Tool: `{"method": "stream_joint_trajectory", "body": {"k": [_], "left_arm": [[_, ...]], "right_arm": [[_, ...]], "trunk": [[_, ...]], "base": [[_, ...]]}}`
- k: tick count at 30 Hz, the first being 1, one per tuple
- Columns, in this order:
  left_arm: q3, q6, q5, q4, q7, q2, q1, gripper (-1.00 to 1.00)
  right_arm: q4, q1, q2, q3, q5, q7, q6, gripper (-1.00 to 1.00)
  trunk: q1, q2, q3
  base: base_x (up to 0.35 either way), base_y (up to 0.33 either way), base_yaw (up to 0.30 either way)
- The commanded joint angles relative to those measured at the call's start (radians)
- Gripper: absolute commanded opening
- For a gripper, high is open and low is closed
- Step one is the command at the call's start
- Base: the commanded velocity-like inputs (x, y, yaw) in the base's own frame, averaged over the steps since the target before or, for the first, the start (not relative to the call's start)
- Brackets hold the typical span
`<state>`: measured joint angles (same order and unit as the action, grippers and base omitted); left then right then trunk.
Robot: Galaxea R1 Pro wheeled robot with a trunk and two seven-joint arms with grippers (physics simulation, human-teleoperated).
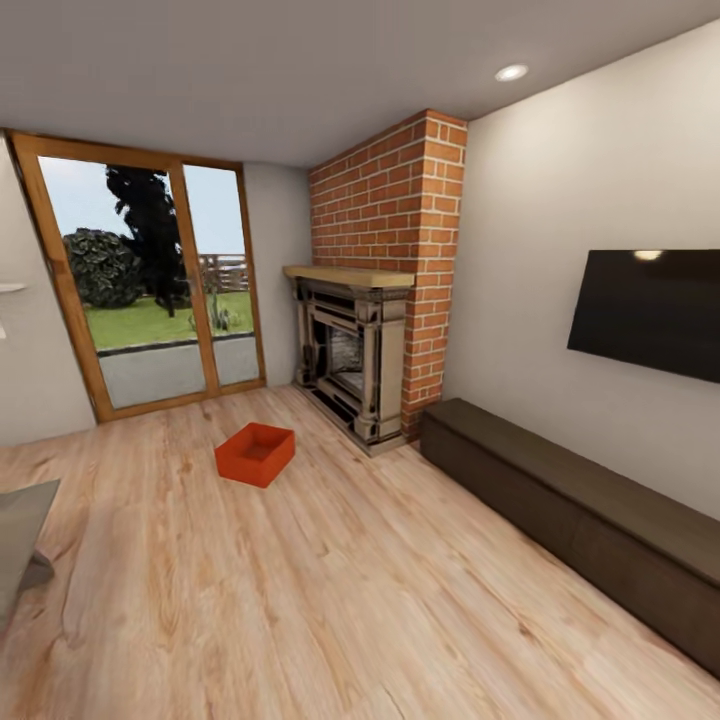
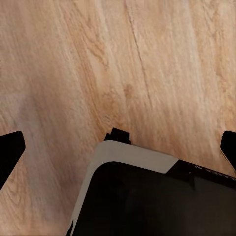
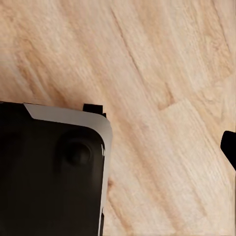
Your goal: Move the two storage containers from the living room to the garage. In the garage, place one container on the floor and stack the other container on top of it (either order is fine).
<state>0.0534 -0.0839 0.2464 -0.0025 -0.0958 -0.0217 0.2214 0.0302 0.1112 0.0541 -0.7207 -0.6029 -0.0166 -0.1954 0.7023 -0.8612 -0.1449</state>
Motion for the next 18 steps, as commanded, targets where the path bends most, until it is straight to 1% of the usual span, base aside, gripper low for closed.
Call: {"method": "stream_joint_trajectory", "body": {"k": [1,4,10,16,18], "left_arm": [[0.005,-0.003,0.001,0.001,-0.001,0.0,0.001,1.0],[0.005,-0.003,0.001,0.001,-0.001,0.0,0.001,1.0],[0.005,-0.004,0.001,0.001,-0.001,0.0,0.001,1.0],[0.005,-0.004,0.001,0.001,-0.001,0.0,0.001,1.0],[0.005,-0.004,0.001,0.001,-0.001,0.0,0.001,1.0]], "right_arm": [[0.002,0.001,0.0,-0.008,-0.005,-0.001,-0.004,1.0],[0.002,0.001,0.0,-0.006,-0.005,-0.002,-0.005,1.0],[0.002,0.001,0.0,-0.005,-0.005,-0.004,-0.005,1.0],[0.002,0.001,0.0,-0.012,0.006,-0.005,-0.005,1.0],[0.002,0.001,0.0,-0.015,0.008,-0.006,-0.006,1.0]], "trunk": [[0.001,-0.001,-0.001],[0.001,-0.001,-0.001],[0.001,-0.001,-0.001],[0.001,-0.001,-0.001],[0.001,-0.001,-0.001]], "base": [[0.321,0.0,0.178],[0.321,0.0,0.088],[0.321,0.0,0.018],[0.321,0.0,0.004],[0.321,0.0,0.122]]}}
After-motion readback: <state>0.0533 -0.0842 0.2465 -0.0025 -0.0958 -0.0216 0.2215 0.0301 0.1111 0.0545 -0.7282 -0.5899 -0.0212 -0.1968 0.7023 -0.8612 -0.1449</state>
